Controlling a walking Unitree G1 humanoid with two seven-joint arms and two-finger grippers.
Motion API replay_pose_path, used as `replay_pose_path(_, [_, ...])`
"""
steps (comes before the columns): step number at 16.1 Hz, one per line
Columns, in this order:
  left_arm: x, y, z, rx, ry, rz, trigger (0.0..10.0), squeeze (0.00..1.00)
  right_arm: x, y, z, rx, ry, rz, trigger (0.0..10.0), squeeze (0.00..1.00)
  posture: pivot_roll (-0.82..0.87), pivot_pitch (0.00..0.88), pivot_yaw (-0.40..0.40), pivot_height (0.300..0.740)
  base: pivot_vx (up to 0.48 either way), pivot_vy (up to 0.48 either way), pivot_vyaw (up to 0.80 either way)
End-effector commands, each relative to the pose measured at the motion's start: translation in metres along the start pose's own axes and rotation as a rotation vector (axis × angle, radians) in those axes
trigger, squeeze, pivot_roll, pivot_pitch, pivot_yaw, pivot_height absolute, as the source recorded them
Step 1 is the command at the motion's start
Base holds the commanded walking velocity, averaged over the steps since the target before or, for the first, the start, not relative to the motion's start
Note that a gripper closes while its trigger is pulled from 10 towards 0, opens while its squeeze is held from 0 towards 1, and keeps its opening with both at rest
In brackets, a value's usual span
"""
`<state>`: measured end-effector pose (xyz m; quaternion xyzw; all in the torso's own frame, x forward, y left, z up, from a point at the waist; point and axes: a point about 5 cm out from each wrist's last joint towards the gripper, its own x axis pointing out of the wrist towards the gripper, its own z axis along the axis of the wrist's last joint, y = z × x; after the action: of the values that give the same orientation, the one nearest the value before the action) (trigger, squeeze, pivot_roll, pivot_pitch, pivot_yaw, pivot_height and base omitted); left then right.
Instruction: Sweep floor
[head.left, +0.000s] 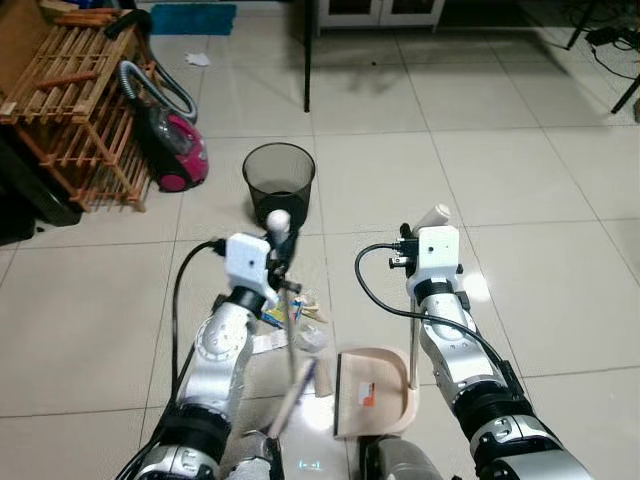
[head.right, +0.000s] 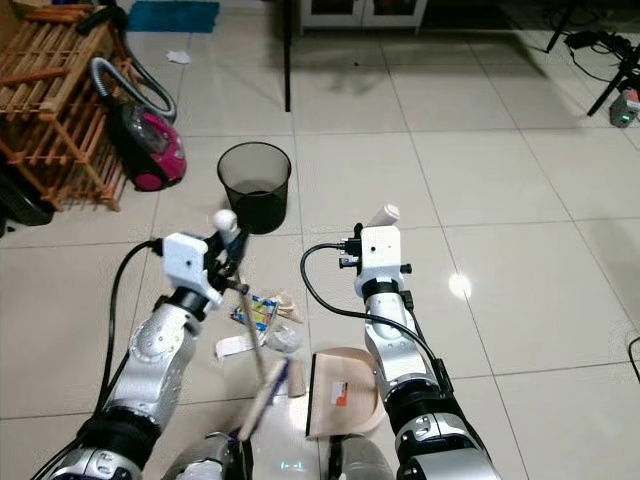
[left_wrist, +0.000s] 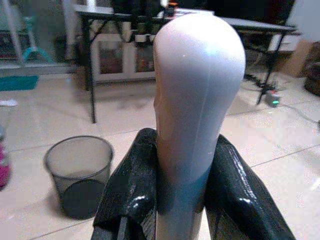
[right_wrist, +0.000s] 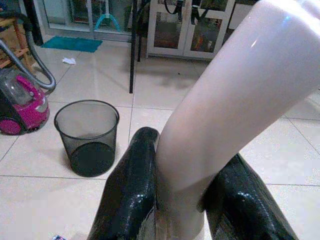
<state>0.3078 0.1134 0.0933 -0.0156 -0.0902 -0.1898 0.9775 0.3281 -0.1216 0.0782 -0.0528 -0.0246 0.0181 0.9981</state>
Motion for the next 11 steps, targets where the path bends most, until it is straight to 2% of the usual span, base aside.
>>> replay_pose_path(1, [0.003,-0.006,0.002,-0.072,-0.02,-0.021,10.0,0.0,-0.007,-0.001,-0.016,0.012,0.085,-0.009,10.0,0.0,-0.07,0.235,-0.008,0.74,0.0,0.0,0.0])
replay_pose_path(6, [0.011,-0.017,0.018,-0.197,-0.065,-0.2,10.0,0.0,-0.004,-0.011,-0.019,0.055,0.112,-0.046,10.0,0.0,-0.06,0.201,-0.005,0.74,0.0,0.0,0.0])
replay_pose_path(11, [0.014,-0.007,0.033,-0.158,-0.075,-0.324,10.0,0.0,-0.003,-0.04,-0.015,0.11,0.089,-0.119,10.0,0.0,-0.06,0.133,0.014,0.74,0.0,0.0,0.0])
